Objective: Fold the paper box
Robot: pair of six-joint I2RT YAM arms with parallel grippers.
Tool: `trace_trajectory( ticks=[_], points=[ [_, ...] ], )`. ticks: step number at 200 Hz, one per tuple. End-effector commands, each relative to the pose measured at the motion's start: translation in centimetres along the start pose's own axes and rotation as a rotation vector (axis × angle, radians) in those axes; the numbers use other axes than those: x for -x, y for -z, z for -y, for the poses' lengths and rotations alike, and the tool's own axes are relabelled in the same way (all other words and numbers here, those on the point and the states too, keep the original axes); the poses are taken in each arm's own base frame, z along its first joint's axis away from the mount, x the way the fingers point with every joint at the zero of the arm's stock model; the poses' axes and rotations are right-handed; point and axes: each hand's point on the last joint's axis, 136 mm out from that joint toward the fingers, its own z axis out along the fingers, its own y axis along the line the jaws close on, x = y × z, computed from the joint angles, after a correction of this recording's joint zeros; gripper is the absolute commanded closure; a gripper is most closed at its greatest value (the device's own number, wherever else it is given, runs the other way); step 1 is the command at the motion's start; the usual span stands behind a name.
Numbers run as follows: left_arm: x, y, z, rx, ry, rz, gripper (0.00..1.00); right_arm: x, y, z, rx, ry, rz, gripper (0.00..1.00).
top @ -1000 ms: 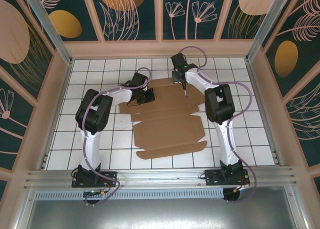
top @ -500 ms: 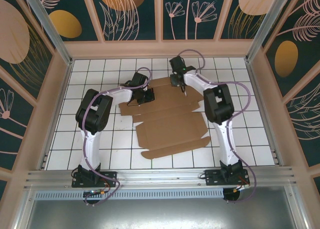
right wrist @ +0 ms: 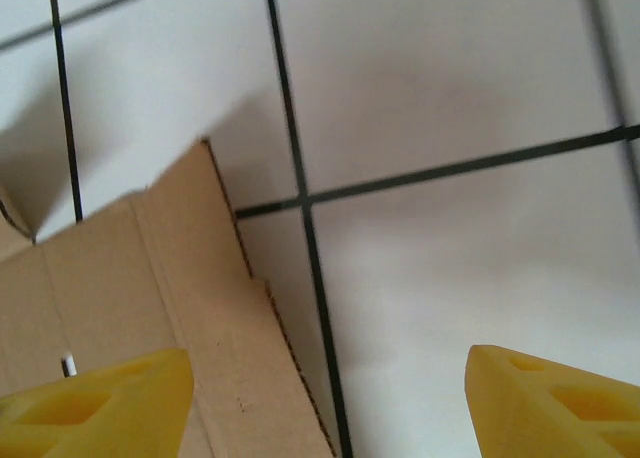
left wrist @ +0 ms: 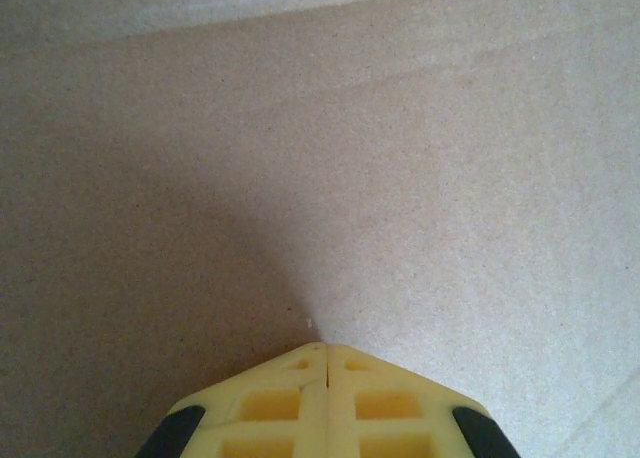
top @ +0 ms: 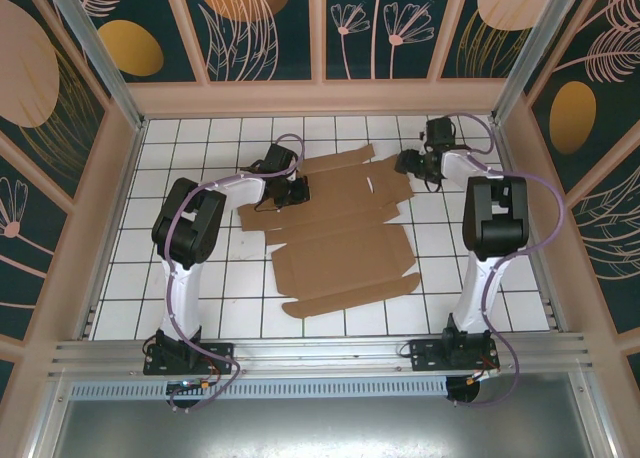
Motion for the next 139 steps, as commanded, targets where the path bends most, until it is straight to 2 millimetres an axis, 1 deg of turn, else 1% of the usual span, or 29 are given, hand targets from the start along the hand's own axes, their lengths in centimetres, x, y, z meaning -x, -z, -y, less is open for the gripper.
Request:
trace_trajectory(
  ticks=[1, 14, 36, 60, 86, 106, 120, 139],
  points=[
    [-1.4, -0.9, -2.0, 0.076, -0.011, -0.052, 1.00, -1.9, -1.2, -2.1, 0.212, -0.002, -0.078, 0.29],
    [-1.4, -0.8, -2.0, 0.074, -0.017, -0.051, 1.00, -2.2, -1.0, -2.8, 0.338, -0.045, -0.095, 0.32],
    [-1.4, -0.8, -1.8, 0.069, -0.023, -0.051, 1.00, -3.0, -0.7, -3.4, 0.461, -0.102, -0.122, 0.37],
    [-1.1, -0.7, -1.7, 0.064, -0.024, -0.044, 1.00, -4.0, -0.9, -3.5, 0.501, -0.135, -0.157, 0.45],
    [-0.8, -0.6, -1.6, 0.054, -0.023, -0.040, 1.00, -4.9, -0.9, -3.6, 0.538, -0.178, -0.174, 0.61],
    [-0.7, -0.6, -1.5, 0.051, -0.022, -0.037, 1.00, -5.5, -0.5, -3.5, 0.543, -0.183, -0.175, 0.71],
    [-0.5, -0.6, -1.5, 0.048, -0.020, -0.033, 1.00, -5.8, 0.0, -3.5, 0.537, -0.183, -0.166, 0.76],
    [-0.5, -0.7, -1.4, 0.043, -0.018, -0.034, 1.00, -5.2, 1.3, -3.5, 0.519, -0.168, -0.119, 0.78]
  ],
)
